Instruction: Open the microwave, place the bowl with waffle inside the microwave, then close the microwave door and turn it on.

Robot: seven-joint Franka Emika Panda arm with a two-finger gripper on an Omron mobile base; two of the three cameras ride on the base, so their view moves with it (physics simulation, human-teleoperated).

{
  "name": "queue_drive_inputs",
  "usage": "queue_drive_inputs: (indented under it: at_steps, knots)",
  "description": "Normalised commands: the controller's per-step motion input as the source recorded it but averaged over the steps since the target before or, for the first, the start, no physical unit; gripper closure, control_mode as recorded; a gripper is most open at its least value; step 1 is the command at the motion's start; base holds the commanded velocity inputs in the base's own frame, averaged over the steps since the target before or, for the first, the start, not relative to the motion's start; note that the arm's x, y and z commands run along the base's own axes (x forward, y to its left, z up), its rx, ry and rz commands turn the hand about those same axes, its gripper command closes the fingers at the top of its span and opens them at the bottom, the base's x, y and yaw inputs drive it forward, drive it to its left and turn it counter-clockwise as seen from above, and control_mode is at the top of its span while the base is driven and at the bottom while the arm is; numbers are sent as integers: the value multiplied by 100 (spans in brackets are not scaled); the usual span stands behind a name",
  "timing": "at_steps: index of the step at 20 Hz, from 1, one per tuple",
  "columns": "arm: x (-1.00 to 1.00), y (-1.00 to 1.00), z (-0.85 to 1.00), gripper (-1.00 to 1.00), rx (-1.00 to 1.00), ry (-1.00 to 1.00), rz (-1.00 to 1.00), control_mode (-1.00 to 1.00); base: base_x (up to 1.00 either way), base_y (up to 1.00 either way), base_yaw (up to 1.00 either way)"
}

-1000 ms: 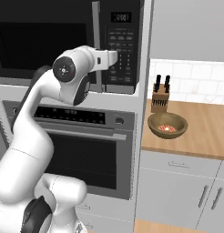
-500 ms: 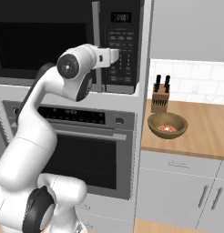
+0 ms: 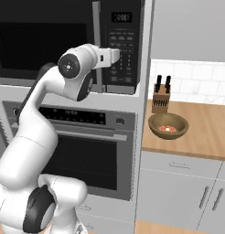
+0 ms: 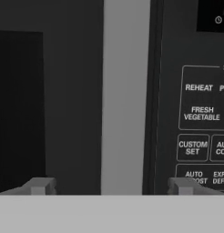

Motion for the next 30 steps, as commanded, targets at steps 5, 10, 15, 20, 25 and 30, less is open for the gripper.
queue_drive_inputs:
  at_steps: [5, 10, 15, 20, 25, 30]
  knots:
    - [0, 0, 0, 100, 0, 0, 0, -100, 0, 0, 0]
    - [0, 0, 0, 100, 0, 0, 0, -100, 0, 0, 0]
    - [-50, 0, 0, 100, 0, 0, 0, -100, 0, 0, 0]
    - [-100, 1, -5, 100, 0, 0, -4, -100, 0, 0, 0]
    - [-100, 4, -1, 100, 0, 0, -5, -100, 0, 0, 0]
    - [-100, 21, 0, 100, -1, 1, -6, -100, 0, 0, 0]
